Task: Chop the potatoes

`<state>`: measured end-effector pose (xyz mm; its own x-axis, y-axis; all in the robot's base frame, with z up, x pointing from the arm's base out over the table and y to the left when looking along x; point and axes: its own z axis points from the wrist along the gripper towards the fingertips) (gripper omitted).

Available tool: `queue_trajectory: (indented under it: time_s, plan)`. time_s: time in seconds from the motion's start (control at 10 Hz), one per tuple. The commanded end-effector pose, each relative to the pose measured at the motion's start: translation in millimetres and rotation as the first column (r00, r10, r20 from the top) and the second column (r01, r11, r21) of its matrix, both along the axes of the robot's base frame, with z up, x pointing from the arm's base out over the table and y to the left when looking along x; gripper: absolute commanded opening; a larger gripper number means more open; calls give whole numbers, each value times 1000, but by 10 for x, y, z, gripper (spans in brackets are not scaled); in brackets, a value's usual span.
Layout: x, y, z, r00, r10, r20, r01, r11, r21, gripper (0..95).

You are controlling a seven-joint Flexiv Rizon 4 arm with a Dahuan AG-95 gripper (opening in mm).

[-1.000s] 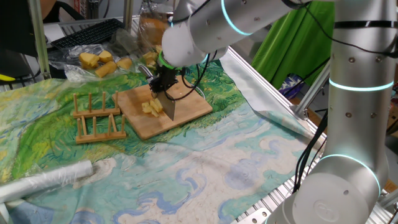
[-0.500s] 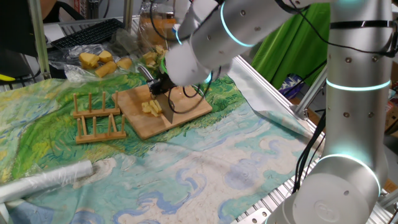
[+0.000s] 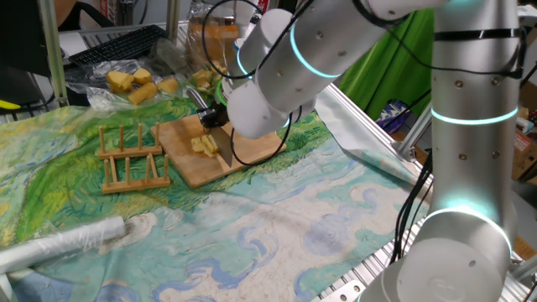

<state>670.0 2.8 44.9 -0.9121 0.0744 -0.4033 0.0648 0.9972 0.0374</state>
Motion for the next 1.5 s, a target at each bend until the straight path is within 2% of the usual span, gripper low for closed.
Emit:
queue_trajectory:
  time_s: [0.1, 0.2, 0.3, 0.4, 0.5, 0.6, 0.7, 0.8, 1.0, 1.1, 1.2, 1.4, 1.5]
  plan:
    - [59, 98, -76, 1000, 6, 6, -6, 1000, 29, 0]
    - [75, 101, -116, 1000, 9, 0, -9, 1000, 26, 0]
    - [88, 93, -103, 1000, 13, -18, -13, 1000, 23, 0]
    - [103, 88, -95, 1000, 15, -21, -14, 1000, 26, 0]
    - [128, 81, -72, 999, 18, -37, -17, 999, 30, 0]
    - [126, 88, -53, 999, 14, -43, -12, 999, 40, 0]
    - [116, 99, -57, 999, 6, -31, -5, 999, 48, 0]
    - [121, 123, -41, 999, 10, -45, -8, 999, 47, 0]
    - [137, 135, -123, 998, 24, -55, -22, 999, 24, 0]
    - [137, 135, -128, 997, 32, -76, -30, 999, 23, 0]
    - [127, 133, -102, 996, 36, -82, -35, 999, 23, 0]
    - [116, 160, -68, 996, 40, -81, -36, 998, 50, 0]
    - [126, 204, -57, 995, 42, -87, -38, 998, 46, 0]
